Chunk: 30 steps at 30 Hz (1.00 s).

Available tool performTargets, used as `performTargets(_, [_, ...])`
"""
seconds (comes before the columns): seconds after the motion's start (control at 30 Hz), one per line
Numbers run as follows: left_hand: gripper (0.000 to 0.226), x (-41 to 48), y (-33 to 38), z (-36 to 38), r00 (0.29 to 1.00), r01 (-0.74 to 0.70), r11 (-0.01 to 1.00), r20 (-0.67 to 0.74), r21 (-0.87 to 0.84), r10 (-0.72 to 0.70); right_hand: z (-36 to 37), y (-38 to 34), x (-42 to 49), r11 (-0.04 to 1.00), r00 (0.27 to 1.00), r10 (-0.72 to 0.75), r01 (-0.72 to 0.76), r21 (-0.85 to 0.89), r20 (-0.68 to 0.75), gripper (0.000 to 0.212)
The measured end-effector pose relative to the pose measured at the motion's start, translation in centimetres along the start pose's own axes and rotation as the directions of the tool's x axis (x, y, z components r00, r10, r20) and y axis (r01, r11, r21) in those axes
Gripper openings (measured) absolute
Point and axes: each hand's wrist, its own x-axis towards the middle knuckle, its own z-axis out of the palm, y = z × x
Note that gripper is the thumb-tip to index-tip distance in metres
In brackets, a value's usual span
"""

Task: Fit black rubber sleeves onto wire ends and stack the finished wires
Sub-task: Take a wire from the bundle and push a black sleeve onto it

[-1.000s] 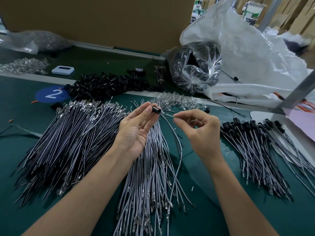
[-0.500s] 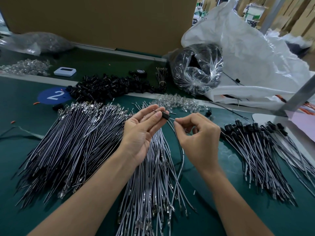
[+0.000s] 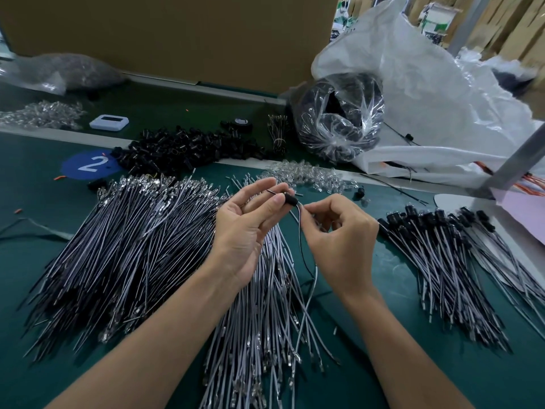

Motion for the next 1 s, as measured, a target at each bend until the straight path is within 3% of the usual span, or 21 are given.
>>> performTargets(0.4, [0.039, 0.02, 0.2, 0.02, 0.999, -0.034, 0.999, 0.004, 0.013, 0.034, 0.18, 0.33, 0.21, 0.993, 0.997, -0.011, 0.002, 0.115, 0.077, 0.005])
performTargets(0.6, [0.039, 0.3, 0.52, -0.14, 0.998, -0.07, 0.997, 0.002, 0.02, 0.07, -0.19, 0.29, 0.59, 0.988, 0.986, -0.016, -0.01, 0.156, 0.167, 0.018])
performTargets(0.8, [0.042, 0.35, 0.47, -0.23, 0.997, -0.07, 0.992, 0.023, 0.103, 0.068, -0.49, 0.13, 0.88, 0.954, 0.972, 0.116, -0.166, 0.249, 0.204, 0.023])
performTargets(1.0, [0.044, 0.42, 0.44, -0.43, 0.997, -0.067, 0.978, 0.06, 0.195, 0.057, -0.49, 0.07, 0.83, 0.967, 0.97, 0.074, -0.127, 0.222, 0.233, 0.025])
